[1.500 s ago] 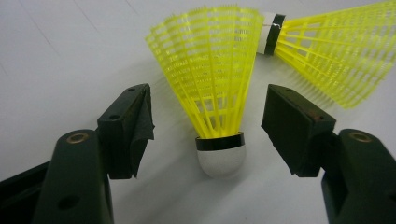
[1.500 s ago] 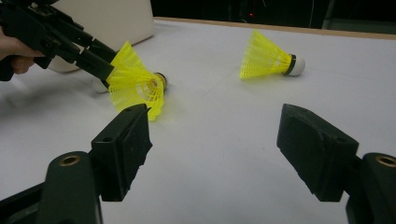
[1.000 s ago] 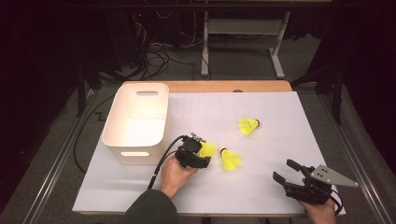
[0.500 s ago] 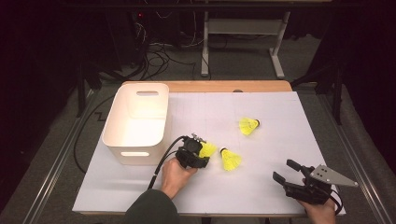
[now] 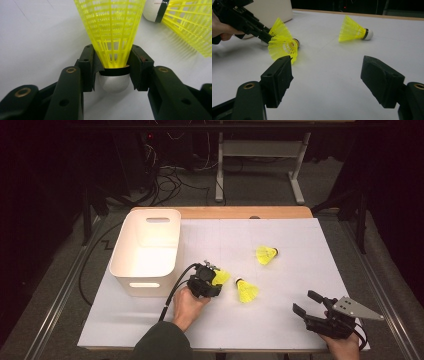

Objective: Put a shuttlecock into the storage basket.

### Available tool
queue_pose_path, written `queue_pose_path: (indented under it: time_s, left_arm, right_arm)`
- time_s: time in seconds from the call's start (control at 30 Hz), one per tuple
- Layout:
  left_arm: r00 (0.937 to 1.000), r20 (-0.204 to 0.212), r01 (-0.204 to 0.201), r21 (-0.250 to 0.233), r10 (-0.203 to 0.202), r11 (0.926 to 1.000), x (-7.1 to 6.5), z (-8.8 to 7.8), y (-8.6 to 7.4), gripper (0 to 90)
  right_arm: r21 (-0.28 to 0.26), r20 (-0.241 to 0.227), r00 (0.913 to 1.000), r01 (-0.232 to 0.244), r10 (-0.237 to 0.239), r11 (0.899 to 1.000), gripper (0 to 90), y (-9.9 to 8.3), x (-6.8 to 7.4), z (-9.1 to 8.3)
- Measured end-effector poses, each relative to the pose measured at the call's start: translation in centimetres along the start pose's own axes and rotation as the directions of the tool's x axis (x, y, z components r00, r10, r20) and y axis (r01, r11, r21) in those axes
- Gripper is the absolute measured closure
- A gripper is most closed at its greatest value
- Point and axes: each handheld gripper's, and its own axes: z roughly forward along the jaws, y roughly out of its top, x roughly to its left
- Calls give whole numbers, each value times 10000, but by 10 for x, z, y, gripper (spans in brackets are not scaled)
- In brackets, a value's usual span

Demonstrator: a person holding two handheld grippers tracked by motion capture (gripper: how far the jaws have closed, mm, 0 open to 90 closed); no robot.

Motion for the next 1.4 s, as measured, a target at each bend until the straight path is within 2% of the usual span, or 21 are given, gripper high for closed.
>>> queue_pose_path:
  time_s: [0.13, 0.3, 0.5, 0.63, 0.7, 0.9, 1.23, 1.37, 1.4]
  left_arm:
    - [10000, -12, -18, -38, 18, 10000, -1, 0, 6, 610]
    - [9995, -39, 309, -26, -309, 9995, 4, 2, 10, 610]
    - [9980, -309, 536, -336, -547, 9980, 6, 0, 21, 609]
    - [9969, -508, 579, -297, -594, 9979, 5, 2, 30, 609]
    - [9963, -482, 695, -346, -711, 9970, 6, 2, 32, 609]
    - [9924, -546, 1084, -338, -1101, 9935, 17, 3, 35, 608]
    - [9906, -625, 1180, -584, -1216, 9913, 20, -4, 36, 606]
    - [9895, -634, 1262, -588, -1298, 9903, 22, -5, 38, 606]
    - [9897, -698, 1217, -458, -1247, 9915, 22, -5, 39, 606]
  right_arm:
    - [-31, -13, 10000, -6, 6, 10000, 256, 0, 0, 0]
    - [-76, -66, 10000, -30, 29, 10000, 255, 0, 0, -1]
    - [-144, -11, 10000, -44, 44, 9999, 256, 0, -1, -1]
    - [-155, -15, 10000, -56, 56, 9999, 256, 0, -1, -2]
    - [-150, -15, 10000, -65, 65, 9999, 256, 0, -1, -1]
    - [-150, -57, 10000, -75, 75, 9999, 256, 0, -1, -1]
    - [-122, -56, 10000, -54, 53, 9999, 255, 0, -1, -1]
    - [-113, -66, 10000, -31, 31, 9999, 255, 0, -1, 0]
    - [-121, -59, 10000, -41, 40, 9999, 256, 0, -1, 0]
